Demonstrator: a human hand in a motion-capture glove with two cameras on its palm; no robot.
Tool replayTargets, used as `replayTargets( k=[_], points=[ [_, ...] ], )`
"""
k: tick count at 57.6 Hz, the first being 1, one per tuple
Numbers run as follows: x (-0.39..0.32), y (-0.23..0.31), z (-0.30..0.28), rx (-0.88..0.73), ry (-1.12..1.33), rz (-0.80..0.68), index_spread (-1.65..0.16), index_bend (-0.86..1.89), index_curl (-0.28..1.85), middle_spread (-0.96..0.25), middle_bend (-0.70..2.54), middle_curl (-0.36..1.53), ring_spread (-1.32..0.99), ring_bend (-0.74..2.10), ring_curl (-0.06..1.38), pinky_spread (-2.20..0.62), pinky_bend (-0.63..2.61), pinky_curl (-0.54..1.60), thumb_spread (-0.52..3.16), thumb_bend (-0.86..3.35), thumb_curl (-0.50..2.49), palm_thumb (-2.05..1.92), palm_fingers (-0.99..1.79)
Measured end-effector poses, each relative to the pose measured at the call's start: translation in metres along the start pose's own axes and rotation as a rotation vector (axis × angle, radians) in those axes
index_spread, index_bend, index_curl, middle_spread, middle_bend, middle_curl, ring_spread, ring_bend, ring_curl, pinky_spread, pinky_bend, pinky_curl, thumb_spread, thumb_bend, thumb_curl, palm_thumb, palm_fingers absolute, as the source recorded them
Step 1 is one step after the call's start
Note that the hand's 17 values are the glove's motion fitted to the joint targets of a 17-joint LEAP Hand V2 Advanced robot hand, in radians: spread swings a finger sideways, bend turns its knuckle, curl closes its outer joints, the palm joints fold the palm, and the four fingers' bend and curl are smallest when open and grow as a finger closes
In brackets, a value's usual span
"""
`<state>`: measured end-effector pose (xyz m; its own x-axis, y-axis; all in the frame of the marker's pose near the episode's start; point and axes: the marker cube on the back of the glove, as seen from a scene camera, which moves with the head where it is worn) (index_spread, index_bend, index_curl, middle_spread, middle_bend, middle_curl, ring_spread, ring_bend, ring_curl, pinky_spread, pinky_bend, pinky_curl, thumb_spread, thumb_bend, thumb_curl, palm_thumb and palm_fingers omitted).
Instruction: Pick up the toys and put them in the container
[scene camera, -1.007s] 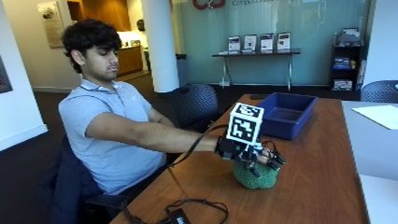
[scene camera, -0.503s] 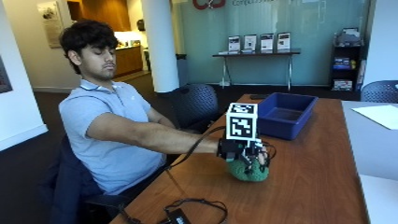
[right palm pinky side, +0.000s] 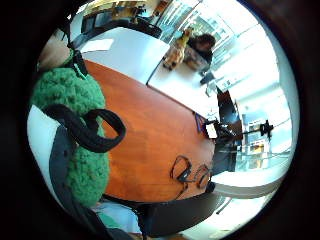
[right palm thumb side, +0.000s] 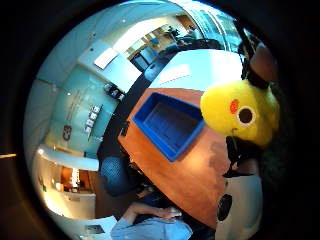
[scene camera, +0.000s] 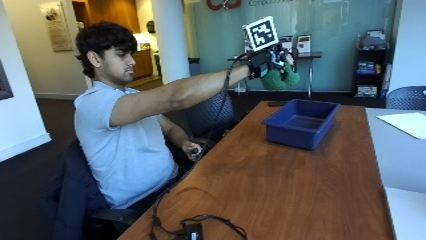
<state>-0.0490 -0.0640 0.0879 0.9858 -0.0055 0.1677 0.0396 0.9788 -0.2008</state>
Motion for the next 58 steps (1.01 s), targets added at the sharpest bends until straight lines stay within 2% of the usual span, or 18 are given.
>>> replayTargets(
  k=[11, 19, 24, 29, 31, 33, 35, 37, 39, 45, 58],
  points=[
    [-0.104, -0.052, -0.004, 0.007, -0.013, -0.109, -0.18, 0.17, 0.36, -0.12, 0.36, 0.43, -0.21, 0.79, 0.42, -0.35, 1.07, 0.42, 1.38, 0.26, 0.48, 0.75, 0.86],
    [-0.153, -0.076, 0.029, -0.034, -0.01, -0.163, -0.18, 0.17, 0.36, -0.12, 0.37, 0.45, -0.21, 0.79, 0.43, -0.34, 1.07, 0.42, 1.37, 0.25, 0.47, 0.75, 0.85],
    [-0.173, -0.088, 0.055, -0.079, -0.007, -0.129, -0.19, 0.17, 0.36, -0.13, 0.36, 0.46, -0.22, 0.79, 0.43, -0.34, 1.08, 0.42, 1.37, 0.24, 0.47, 0.74, 0.85],
    [-0.167, -0.095, 0.082, -0.162, 0.062, 0.042, -0.2, 0.15, 0.36, -0.13, 0.34, 0.47, -0.21, 0.76, 0.43, -0.33, 1.1, 0.43, 1.38, 0.21, 0.46, 0.71, 0.75],
    [-0.166, -0.093, 0.089, -0.208, 0.039, -0.014, -0.21, 0.15, 0.37, -0.12, 0.32, 0.47, -0.2, 0.72, 0.44, -0.32, 1.14, 0.45, 1.4, 0.19, 0.45, 0.67, 0.62],
    [-0.165, -0.09, 0.096, -0.254, 0.01, -0.083, -0.24, 0.13, 0.37, -0.1, 0.21, 0.45, -0.17, 0.61, 0.42, -0.28, 1.19, 0.46, 1.42, 0.14, 0.41, 0.57, 0.29],
    [-0.162, -0.089, 0.102, -0.286, -0.002, -0.1, -0.26, 0.14, 0.38, -0.08, 0.18, 0.45, -0.15, 0.56, 0.42, -0.24, 1.24, 0.49, 1.43, 0.1, 0.39, 0.5, 0.17],
    [-0.16, -0.087, 0.107, -0.303, -0.01, -0.101, -0.27, 0.11, 0.36, -0.06, 0.15, 0.43, -0.11, 0.45, 0.39, -0.18, 1.27, 0.49, 1.42, 0.04, 0.36, 0.39, -0.07],
    [-0.16, -0.087, 0.11, -0.311, -0.024, -0.097, -0.28, 0.12, 0.34, -0.05, 0.13, 0.4, -0.09, 0.35, 0.34, -0.13, 1.27, 0.47, 1.4, -0.01, 0.34, 0.31, -0.15],
    [-0.158, -0.086, 0.111, -0.303, -0.043, -0.055, -0.3, 0.15, 0.32, -0.03, 0.12, 0.36, -0.05, 0.25, 0.28, -0.04, 1.2, 0.41, 1.36, -0.05, 0.31, 0.15, -0.18],
    [-0.119, -0.069, 0.084, -0.237, 0.073, -0.077, -0.31, 0.17, 0.31, -0.01, 0.12, 0.3, -0.01, 0.18, 0.26, 0.05, 1.1, 0.37, 1.34, -0.02, 0.29, 0.02, -0.15]
  ],
)
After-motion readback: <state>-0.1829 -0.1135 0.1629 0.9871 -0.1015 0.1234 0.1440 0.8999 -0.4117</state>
